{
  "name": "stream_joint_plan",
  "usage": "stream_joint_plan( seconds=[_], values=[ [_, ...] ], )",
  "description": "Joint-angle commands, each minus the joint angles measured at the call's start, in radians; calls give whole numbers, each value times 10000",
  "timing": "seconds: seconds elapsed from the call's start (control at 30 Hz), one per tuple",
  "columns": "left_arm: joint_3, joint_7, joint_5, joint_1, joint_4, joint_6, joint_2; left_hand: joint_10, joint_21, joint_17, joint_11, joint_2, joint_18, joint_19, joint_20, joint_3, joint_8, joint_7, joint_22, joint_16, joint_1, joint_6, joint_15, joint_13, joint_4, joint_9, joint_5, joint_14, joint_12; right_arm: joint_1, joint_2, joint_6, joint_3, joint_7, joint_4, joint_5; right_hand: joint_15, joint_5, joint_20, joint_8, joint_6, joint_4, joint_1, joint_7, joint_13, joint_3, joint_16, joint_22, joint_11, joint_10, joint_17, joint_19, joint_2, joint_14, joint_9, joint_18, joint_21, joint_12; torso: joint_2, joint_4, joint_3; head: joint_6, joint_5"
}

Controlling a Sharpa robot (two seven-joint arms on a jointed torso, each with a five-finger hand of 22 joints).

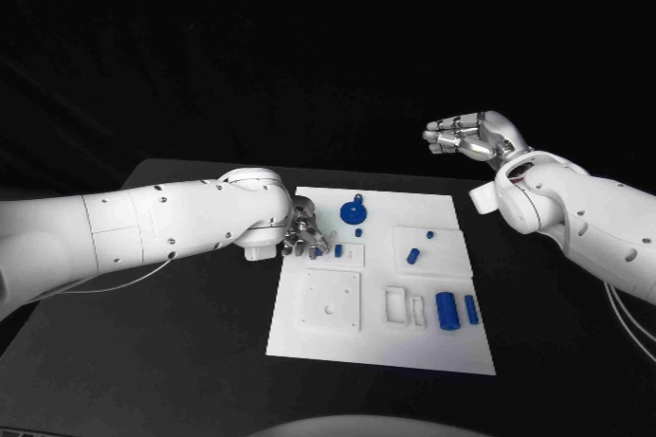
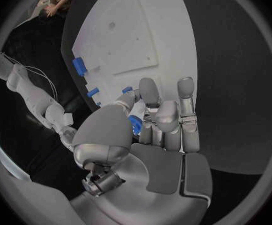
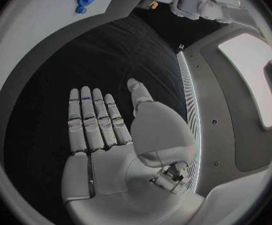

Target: Assemble the parts on the task board

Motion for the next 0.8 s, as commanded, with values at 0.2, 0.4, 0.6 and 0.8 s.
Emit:
stream_joint_plan(
  seconds=[0.2,0.4,0.6,0.8],
  values=[
    [-25,-10,-122,-54,-28,269,111,440,88,40,-194,56,146,-9,65,1044,116,-331,185,77,111,269,-20,-54,-1037,-95,-77,92,111,-4,12,166,6,65,19,-82,13,33,-1,-57,-79,33,-38,-14,-1,11,-30,-15,-22,-67,-15,-73,-9,-47,-12,144,16,-48,-3,4,-9,-6,-4],
    [-25,-49,-181,-66,-115,263,148,383,50,-50,-318,-39,96,15,-8,975,553,-490,163,-26,109,395,-96,630,-893,761,-115,105,84,-4,6,165,6,65,21,-81,13,33,-1,-57,-79,33,-38,-14,-1,11,-30,-15,-22,-67,-15,-73,-9,-47,-12,144,16,-48,-3,9,-11,0,-23],
    [-25,-59,-204,-71,-140,267,124,411,-50,-133,-279,-273,94,37,15,888,42,-473,175,-130,235,530,-87,1612,-586,1134,-301,66,-428,-4,-9,166,6,61,16,-81,14,35,1,-57,-81,39,-33,-12,-1,3,-31,-16,-17,-77,-15,-79,-14,-54,-12,144,15,-49,-7,10,-15,11,-39],
    [-24,-71,-214,-74,-146,227,77,420,-212,-323,-291,-1062,101,21,91,18,-320,-535,143,-277,99,693,-85,1754,762,763,-2443,-10,-595,-5,-28,188,6,52,19,-81,22,37,4,-58,-108,40,-33,-7,-3,-9,-33,-17,-15,-83,-16,-85,-26,-58,-13,142,13,-51,-8,14,-14,28,-66]
  ],
)
